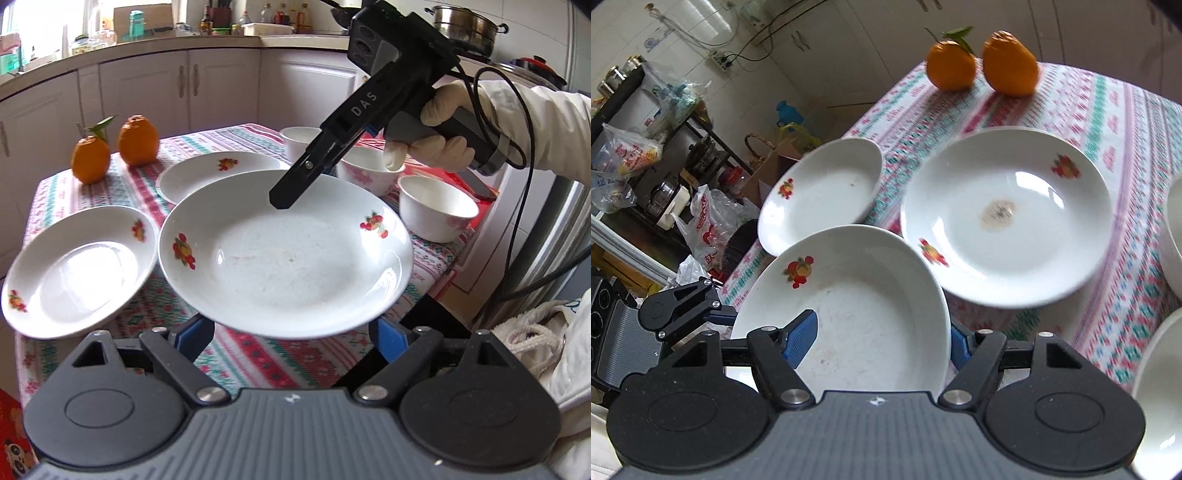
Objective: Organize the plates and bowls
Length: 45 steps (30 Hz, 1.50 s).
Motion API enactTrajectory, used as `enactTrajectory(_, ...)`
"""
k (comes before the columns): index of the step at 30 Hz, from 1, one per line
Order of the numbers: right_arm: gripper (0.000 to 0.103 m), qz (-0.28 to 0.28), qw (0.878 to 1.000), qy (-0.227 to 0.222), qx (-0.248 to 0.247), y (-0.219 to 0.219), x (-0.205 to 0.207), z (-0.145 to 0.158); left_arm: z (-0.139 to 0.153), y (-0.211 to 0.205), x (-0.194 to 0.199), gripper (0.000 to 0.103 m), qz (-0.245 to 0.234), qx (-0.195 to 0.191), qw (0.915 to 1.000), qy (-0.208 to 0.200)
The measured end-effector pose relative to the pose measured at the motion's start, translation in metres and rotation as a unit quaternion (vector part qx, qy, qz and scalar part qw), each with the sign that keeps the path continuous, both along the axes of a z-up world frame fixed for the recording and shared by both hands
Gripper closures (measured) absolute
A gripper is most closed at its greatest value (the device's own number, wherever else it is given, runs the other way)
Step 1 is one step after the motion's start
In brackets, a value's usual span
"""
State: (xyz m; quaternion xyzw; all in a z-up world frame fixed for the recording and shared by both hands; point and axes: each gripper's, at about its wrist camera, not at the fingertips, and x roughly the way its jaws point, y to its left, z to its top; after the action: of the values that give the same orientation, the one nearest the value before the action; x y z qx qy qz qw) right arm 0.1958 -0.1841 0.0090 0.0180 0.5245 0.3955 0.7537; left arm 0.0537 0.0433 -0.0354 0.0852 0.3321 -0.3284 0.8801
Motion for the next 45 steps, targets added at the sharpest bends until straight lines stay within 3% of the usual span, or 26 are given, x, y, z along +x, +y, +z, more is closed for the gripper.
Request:
enactTrajectory(15,0.026,0.079,0.997,-0.018,0.017,0.098,0.045,0.014,0.014,0.067,0.015,0.013,0.083,0.008,0.9965,-0.006)
enactTrajectory(23,0.026,0.096,0.995,-0.007,0.018,0.135,0.075,0.003,0.009,0.093,0.035,0.013,0.104,0.01,0.9946,-0.001)
enactTrajectory(45,0.026,0.093,0.996,0.013,-0.001,0.16,0.113,-0.022,-0.004,0.117,0.07,0.013,0.115,-0.003,0.9933,0.017)
